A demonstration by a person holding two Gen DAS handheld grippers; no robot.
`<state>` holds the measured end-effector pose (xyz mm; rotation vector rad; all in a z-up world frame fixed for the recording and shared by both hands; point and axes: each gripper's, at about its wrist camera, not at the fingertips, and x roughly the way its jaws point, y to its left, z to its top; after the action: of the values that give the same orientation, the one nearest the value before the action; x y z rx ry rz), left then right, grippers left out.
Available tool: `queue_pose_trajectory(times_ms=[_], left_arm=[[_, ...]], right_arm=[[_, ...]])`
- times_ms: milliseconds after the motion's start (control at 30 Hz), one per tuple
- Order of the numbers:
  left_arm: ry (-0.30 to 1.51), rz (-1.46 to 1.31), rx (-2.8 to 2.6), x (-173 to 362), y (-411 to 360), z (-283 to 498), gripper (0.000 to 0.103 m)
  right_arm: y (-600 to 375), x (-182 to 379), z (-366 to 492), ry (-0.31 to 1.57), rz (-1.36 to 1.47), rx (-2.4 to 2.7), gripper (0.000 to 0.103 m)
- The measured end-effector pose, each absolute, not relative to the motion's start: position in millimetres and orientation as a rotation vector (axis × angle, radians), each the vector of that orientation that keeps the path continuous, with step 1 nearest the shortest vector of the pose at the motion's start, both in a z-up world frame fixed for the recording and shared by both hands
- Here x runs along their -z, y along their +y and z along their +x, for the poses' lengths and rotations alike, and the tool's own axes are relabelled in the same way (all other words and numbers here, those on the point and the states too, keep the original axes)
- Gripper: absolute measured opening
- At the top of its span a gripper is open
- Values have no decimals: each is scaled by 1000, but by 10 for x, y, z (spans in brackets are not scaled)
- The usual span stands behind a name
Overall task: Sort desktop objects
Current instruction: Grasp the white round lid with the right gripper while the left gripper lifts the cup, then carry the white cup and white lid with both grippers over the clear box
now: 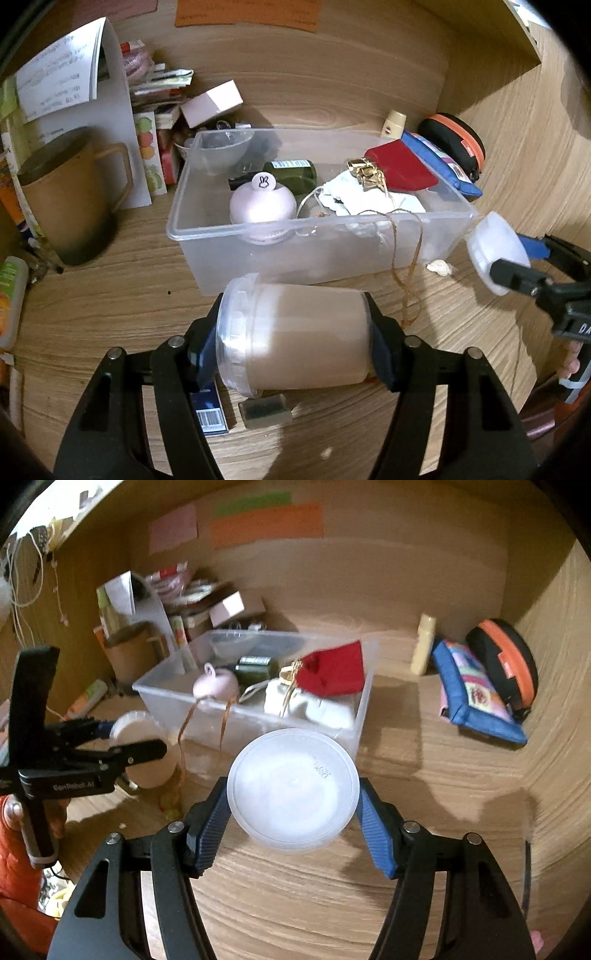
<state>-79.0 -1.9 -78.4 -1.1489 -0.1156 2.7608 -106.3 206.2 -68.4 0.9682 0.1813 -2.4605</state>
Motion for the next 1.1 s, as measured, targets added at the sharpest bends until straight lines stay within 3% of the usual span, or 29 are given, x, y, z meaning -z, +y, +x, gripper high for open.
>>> queue_pose_trajectory(times_ms=[1100], left_arm=[[-171, -985, -2890, 113, -396, -1109, 66]], right_arm=[[1971, 469, -1643, 147, 851, 2450, 62]])
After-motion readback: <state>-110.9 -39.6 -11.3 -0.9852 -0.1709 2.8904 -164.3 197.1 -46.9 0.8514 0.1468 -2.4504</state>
